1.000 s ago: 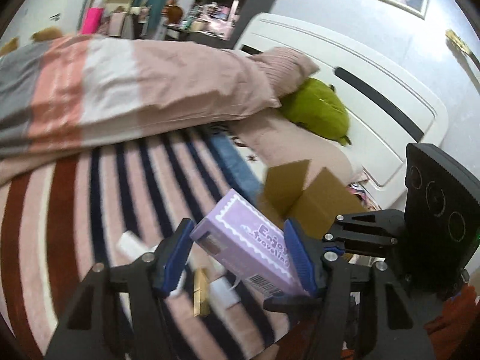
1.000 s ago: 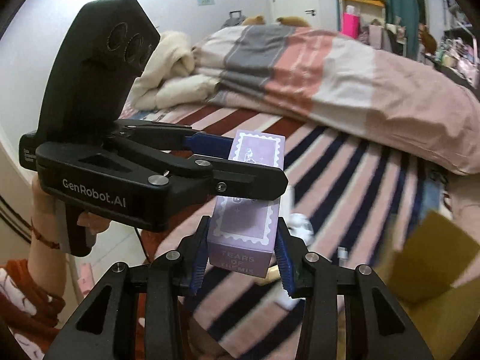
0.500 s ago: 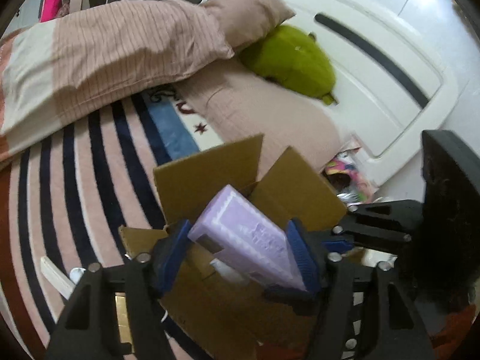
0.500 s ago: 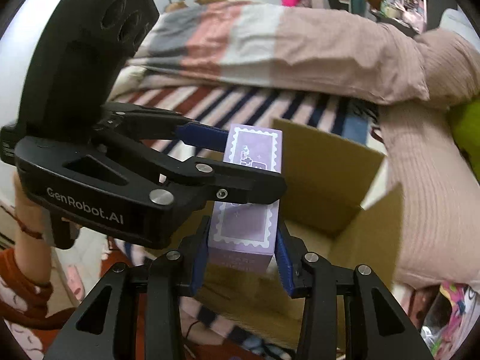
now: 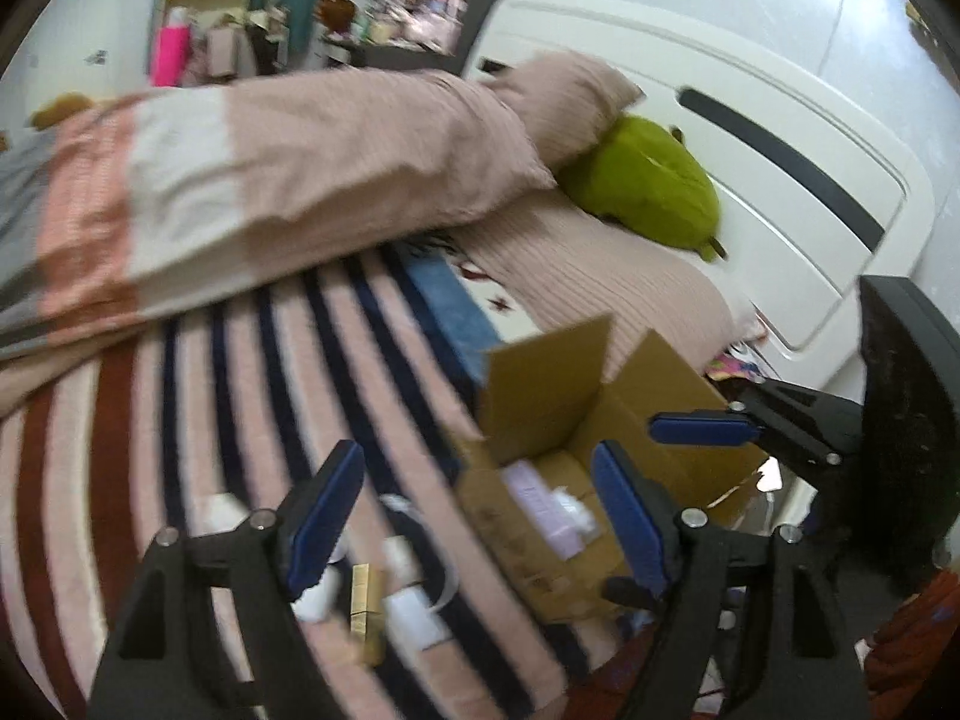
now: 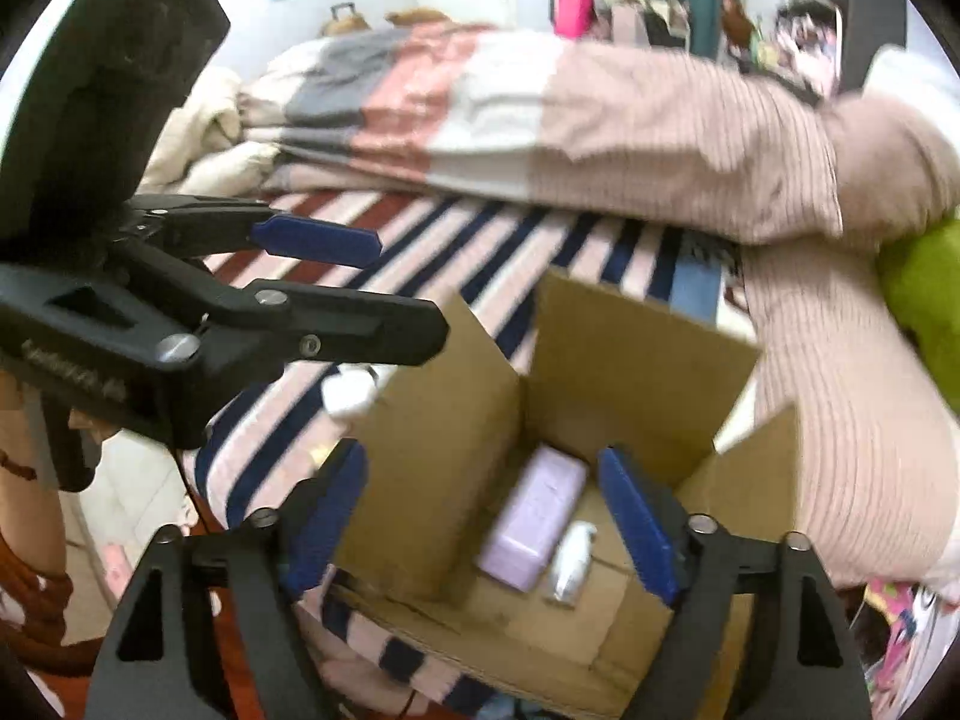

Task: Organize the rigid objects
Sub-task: 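Carry the lilac box into the cardboard box and release it, then grasp the white earbud case with the right gripper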

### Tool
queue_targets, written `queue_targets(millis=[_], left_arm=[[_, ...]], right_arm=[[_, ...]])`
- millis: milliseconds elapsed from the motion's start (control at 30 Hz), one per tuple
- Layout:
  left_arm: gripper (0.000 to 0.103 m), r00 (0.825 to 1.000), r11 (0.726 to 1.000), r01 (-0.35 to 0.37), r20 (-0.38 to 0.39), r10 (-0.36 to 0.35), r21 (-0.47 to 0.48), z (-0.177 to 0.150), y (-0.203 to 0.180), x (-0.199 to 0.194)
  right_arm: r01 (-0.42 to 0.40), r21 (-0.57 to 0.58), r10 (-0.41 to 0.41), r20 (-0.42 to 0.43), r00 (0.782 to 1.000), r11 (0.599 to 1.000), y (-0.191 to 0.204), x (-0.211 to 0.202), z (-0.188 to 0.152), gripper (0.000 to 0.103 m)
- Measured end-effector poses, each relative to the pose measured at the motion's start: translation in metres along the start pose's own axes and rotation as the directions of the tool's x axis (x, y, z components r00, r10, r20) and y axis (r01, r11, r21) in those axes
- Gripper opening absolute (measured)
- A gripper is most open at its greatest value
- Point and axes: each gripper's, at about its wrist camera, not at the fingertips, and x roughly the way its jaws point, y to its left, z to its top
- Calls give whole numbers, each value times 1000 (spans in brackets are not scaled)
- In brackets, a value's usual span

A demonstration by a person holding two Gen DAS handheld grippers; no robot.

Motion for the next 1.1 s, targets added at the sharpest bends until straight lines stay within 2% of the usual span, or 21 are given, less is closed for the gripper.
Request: queue_targets(millis=[233,367,467,567,733,833,933,1000,1067,1100], left_arm=[[78,991,991,-116,59,120,-68,-37,68,-48],[78,984,980,-165,51,171,-113,-71,111,-55],[78,984,977,-164,40,171,-137,-95,133,-53],[78,985,973,-165,25,171,-163,-119,152,-49],[78,987,967,-160,1,163,-197,-145,172,-43],[78,987,964,-157,2,161,-216,-153,178,-43],[78,987,963,-156,4,160,-219,-155,182,-44],[78,987,963,-156,7,161,-218,-155,183,-45],[78,988,963,-150,10,156,-225,-155,184,-45],[78,988,962,-149,9,155,-228,-155,185,-45]], right_arm=[[-43,-89,48,50,998,995,80,16,31,85],[-160,-121,158,-26,987,980,125,59,37,85],[-194,-119,185,-83,979,974,145,100,30,85],[-183,-107,167,-140,976,977,149,144,19,84],[-90,-2,88,-220,972,996,117,211,1,84],[-55,-1,53,-241,969,998,105,232,2,77],[-47,-19,41,-241,970,999,102,241,4,76],[-83,-28,74,-241,968,996,105,237,4,70],[-150,-48,135,-240,961,988,113,233,3,70],[-152,-64,133,-239,962,986,116,233,3,70]])
